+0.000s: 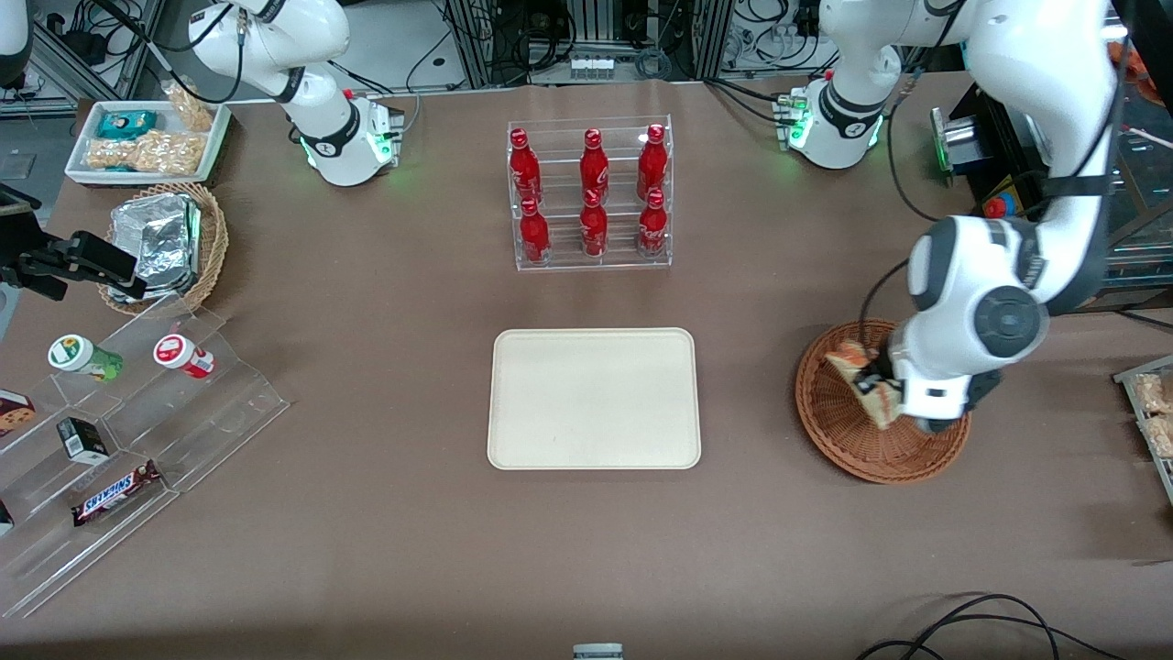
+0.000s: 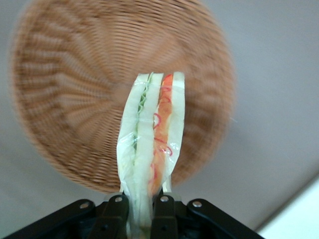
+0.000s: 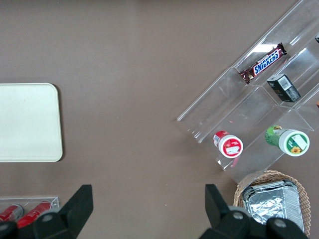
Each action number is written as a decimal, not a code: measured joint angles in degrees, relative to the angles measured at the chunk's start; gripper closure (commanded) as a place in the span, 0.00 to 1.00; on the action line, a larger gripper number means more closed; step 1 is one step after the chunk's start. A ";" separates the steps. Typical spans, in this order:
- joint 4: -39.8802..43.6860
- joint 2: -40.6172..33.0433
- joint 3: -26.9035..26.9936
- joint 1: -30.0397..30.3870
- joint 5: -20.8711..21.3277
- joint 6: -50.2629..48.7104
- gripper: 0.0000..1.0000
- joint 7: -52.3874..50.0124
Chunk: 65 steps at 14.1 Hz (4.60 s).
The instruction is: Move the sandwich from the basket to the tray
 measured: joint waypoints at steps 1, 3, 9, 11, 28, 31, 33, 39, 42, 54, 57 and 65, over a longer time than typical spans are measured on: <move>1.83 1.50 -0.18 -2.38 0.00 0.38 0.97 1.52; 6.35 5.11 -0.32 -7.38 -0.01 0.81 0.98 2.49; 18.17 15.28 -8.06 -12.98 -0.03 3.40 0.99 4.19; 19.46 17.54 -11.04 -13.65 -0.03 6.92 0.99 3.51; 25.93 26.49 -11.79 -21.79 8.30 13.30 0.01 -7.28; 26.13 26.56 -11.82 -21.80 8.26 14.23 0.00 -10.10; 27.17 25.58 -11.82 -21.74 8.25 13.50 0.00 -10.77; 28.38 11.46 -11.65 -19.44 8.31 -4.00 0.00 -11.11; 26.72 6.81 -11.50 -14.85 8.29 -10.93 0.00 -10.87; 2.25 -11.45 -11.19 6.46 6.36 -11.93 0.00 9.14; -0.39 -16.08 -11.18 9.70 2.41 -14.23 0.00 19.38; -0.38 -23.19 -0.46 8.75 0.29 -18.79 0.00 46.94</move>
